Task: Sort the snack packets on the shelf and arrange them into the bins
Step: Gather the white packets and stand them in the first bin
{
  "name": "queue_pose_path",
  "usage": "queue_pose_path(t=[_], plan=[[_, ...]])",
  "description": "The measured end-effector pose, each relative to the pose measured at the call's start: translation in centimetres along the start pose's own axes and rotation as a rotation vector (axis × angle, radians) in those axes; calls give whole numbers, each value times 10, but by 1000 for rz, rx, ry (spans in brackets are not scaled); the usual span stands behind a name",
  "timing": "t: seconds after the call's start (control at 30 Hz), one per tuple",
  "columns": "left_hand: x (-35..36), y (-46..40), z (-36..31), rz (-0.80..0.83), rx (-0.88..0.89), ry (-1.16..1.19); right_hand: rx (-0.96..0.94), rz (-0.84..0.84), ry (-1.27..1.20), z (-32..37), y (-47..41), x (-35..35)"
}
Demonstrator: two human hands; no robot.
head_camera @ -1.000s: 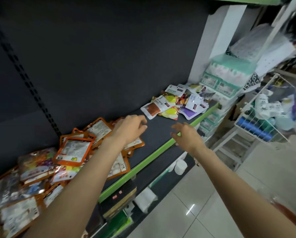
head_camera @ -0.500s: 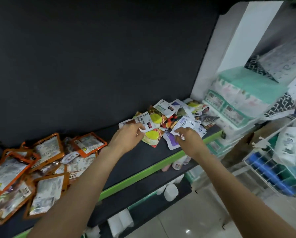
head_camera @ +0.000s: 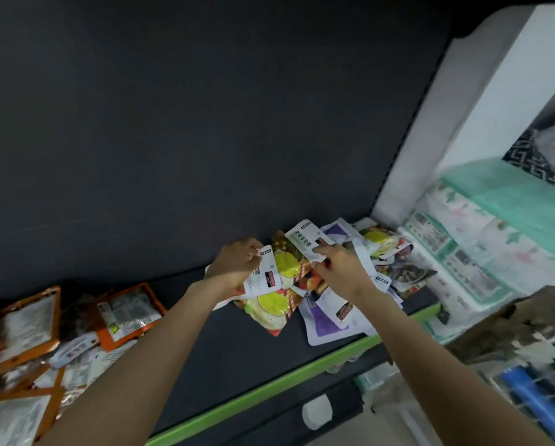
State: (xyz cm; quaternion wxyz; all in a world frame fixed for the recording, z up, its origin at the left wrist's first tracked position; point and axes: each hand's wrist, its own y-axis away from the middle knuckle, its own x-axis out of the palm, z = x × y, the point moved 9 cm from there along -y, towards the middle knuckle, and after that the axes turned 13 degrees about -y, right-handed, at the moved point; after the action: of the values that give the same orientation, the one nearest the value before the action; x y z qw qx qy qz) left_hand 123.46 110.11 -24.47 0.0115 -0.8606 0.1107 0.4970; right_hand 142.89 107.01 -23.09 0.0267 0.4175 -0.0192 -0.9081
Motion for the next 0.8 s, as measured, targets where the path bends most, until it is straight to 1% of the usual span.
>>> queue_pose_path(t=[0.1,0.2,0.27,0.33,0.43,0.57,0.63,0.7,0.8], plan=[[15,-22,9,40,-3,-29,3,22,48,-14,-29,7],[38,-36,24,141,-38,-65,15,83,91,-27,-46,19],[53,-43,33,195,-52,-74,33,84,69,-38,-56,22],[63,-47,37,209,-53,-108,39,72,43,-47,-61,23],[64,-53,37,132,-67,-150,-1,14,-5,-49,-65,18],[53,-62,37,35,-99,-191,25,-113,-208,-46,-74,-5],[40,-63,34,-58,-91,-215,56,-108,-280,-43,-77,-7],[26,-60,25,-136,-59,-174,57,-82,-350,-36,-74,-7],[9,-47,10,-143,-8,-64,-53,-72,-362,-13,-64,-11]])
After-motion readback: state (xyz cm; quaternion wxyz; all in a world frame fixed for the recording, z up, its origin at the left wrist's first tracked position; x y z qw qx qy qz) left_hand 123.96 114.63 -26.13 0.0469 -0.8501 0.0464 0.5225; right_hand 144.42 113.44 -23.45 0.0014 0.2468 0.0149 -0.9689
